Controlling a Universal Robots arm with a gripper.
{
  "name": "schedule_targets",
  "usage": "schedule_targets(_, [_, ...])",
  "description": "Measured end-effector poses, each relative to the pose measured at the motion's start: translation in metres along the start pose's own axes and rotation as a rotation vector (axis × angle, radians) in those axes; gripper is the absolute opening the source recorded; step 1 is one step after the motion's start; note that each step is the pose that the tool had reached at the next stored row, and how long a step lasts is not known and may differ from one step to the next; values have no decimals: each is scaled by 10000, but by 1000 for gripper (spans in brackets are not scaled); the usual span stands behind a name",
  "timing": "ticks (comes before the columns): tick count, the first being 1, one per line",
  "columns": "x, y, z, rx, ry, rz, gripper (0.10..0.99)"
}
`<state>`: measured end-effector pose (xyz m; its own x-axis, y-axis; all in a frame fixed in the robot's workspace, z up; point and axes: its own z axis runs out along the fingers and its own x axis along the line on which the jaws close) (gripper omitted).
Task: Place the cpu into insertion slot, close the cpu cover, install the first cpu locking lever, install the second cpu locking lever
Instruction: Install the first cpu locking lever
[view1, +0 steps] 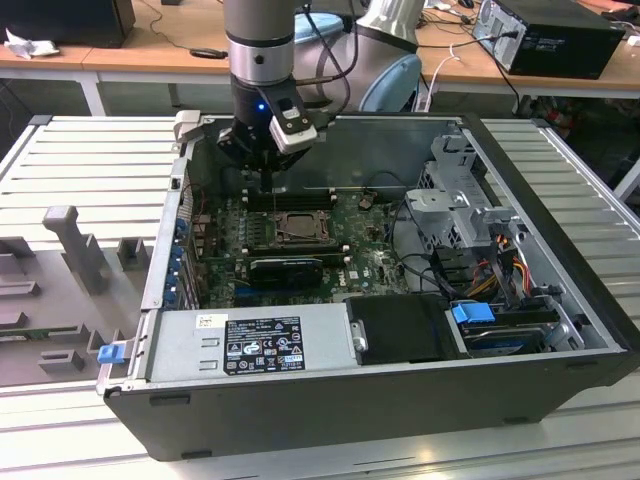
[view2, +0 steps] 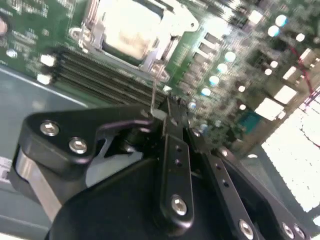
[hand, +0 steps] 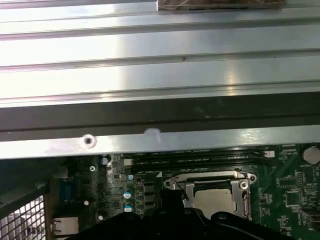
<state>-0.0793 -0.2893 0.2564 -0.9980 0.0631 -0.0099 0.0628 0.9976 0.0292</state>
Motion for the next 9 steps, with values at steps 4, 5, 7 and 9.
schedule_targets(4, [-219, 12, 17, -89, 26, -2, 106])
schedule_targets(5, [-235, 11, 18, -291, 37, -1, 106])
schedule_targets(7, [-237, -1, 18, -706, 63, 4, 106])
schedule_targets(9, [-242, -7, 32, -823, 71, -7, 106])
